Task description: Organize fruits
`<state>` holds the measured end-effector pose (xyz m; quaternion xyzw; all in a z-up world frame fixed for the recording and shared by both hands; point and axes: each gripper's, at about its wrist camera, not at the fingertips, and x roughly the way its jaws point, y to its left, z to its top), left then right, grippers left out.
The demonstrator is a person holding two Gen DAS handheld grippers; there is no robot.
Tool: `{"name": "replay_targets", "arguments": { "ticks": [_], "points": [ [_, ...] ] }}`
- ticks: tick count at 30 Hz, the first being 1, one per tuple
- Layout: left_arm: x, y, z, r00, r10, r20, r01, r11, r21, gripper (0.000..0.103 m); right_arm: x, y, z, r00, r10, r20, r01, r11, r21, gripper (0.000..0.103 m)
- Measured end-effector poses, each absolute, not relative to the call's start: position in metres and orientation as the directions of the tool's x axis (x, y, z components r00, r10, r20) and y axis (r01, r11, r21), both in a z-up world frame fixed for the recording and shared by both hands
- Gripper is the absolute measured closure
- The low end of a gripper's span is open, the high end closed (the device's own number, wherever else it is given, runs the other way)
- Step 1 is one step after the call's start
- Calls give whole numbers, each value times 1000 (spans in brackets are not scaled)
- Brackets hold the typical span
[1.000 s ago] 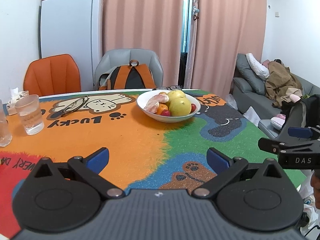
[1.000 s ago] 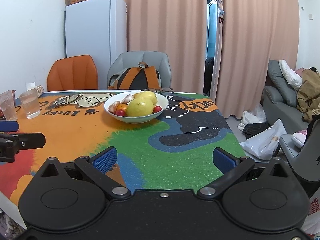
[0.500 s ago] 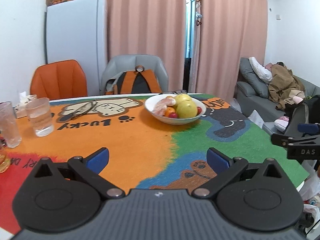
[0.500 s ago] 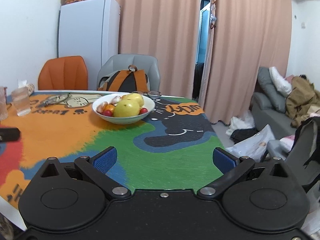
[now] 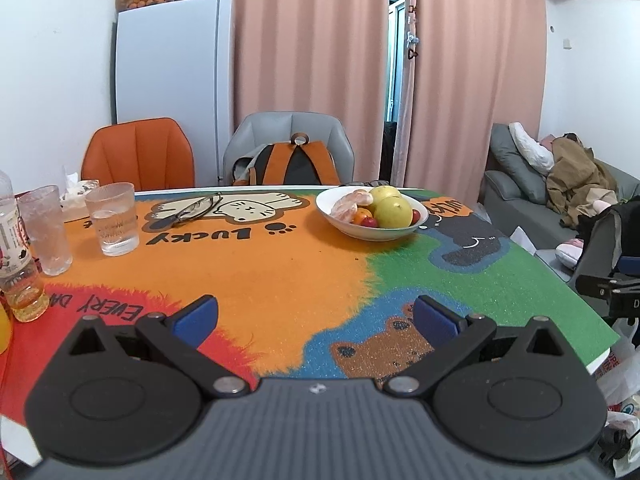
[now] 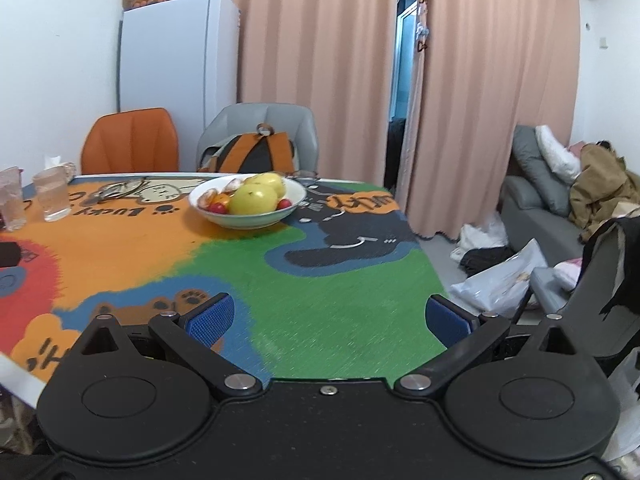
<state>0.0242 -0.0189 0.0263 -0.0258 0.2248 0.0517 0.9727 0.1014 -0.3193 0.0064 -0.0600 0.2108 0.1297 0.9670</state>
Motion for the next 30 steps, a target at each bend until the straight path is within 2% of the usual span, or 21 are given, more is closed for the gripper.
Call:
{"name": "replay_targets", "arguments": {
  "ticks": [6,12,30],
  "points": [
    [18,-23,26,899,91,-428,-104,995,-8,0,94,-310,3,845,290,-449,-339,940,-29,0],
    [24,-21,22,886,89,-455,-110,994,-21,0,90,-309,7,867,269,-420,-322,945,-59,0],
    [26,-20,20,881,84,-466,-107,994,-23,0,93,-310,3,860,277,-429,-323,946,-38,0]
  ]
}}
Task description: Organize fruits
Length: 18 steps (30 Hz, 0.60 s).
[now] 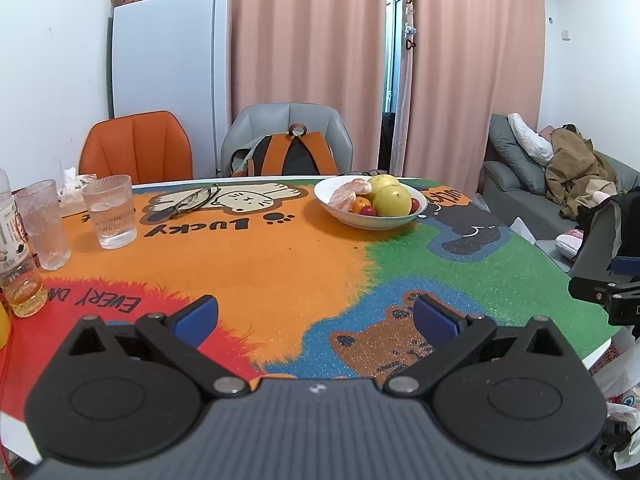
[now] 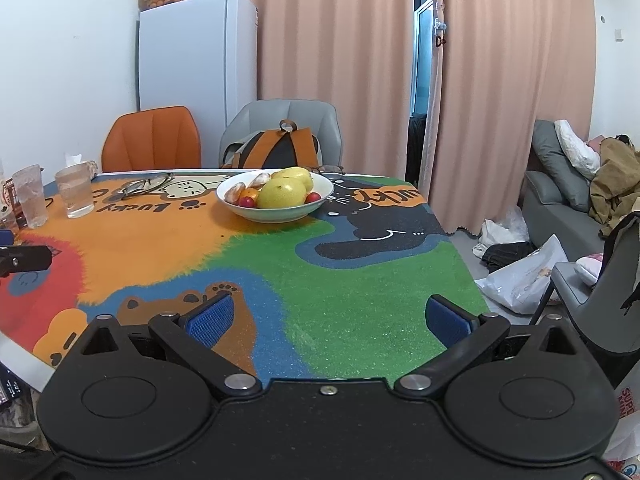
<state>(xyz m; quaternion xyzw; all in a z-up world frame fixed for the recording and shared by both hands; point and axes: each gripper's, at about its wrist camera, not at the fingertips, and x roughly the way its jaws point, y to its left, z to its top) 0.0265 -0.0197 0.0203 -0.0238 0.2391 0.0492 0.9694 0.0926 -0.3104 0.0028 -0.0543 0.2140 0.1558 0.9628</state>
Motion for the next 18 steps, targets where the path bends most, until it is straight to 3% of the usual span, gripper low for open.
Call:
{"name": "replay_targets", "arguments": {
  "ticks": [18],
  "points": [
    [27,-22,20,883,80,-463,-101,995,-20,0,93,-308,1,857,277,-434,-326,945,-40,0]
  ]
}}
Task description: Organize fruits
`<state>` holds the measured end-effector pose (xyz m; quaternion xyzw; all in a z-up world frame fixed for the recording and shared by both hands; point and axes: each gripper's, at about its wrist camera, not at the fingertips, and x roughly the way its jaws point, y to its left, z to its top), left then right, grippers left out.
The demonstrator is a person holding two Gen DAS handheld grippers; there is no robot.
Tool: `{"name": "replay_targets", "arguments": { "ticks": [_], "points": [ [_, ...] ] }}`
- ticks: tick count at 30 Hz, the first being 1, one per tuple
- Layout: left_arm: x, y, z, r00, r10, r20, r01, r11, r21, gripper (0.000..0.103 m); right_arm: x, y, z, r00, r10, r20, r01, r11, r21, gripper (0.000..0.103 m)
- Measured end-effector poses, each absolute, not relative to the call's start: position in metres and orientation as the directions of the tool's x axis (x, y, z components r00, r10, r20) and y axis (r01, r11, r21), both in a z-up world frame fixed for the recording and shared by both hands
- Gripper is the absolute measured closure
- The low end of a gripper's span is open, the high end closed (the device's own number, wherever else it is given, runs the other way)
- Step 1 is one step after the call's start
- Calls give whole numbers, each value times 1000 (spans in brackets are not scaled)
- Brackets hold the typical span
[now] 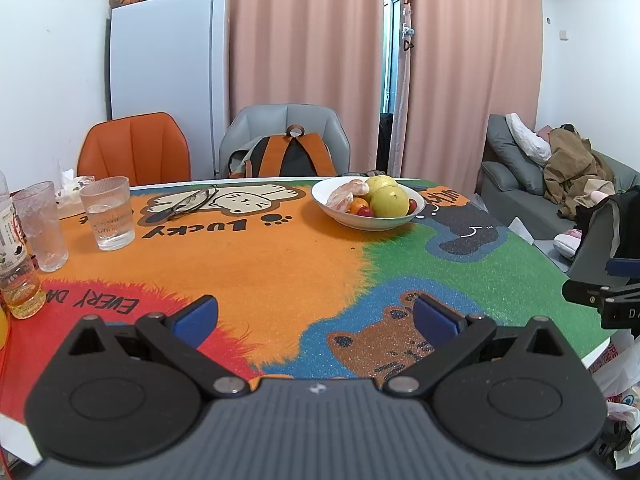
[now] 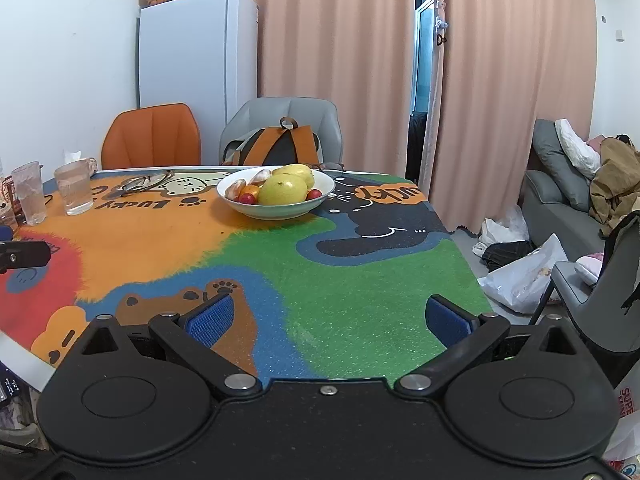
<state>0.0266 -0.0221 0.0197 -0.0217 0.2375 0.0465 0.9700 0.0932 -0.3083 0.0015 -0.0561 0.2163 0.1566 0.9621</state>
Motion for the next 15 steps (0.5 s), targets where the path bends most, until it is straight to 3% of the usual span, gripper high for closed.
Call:
{"name": "replay_targets", "arguments": {
  "ticks": [15],
  "points": [
    [26,-22,18,879,82,-469,-109,994,-30,0,92,-308,2,857,278,-435,-329,943,-44,0]
  ]
}}
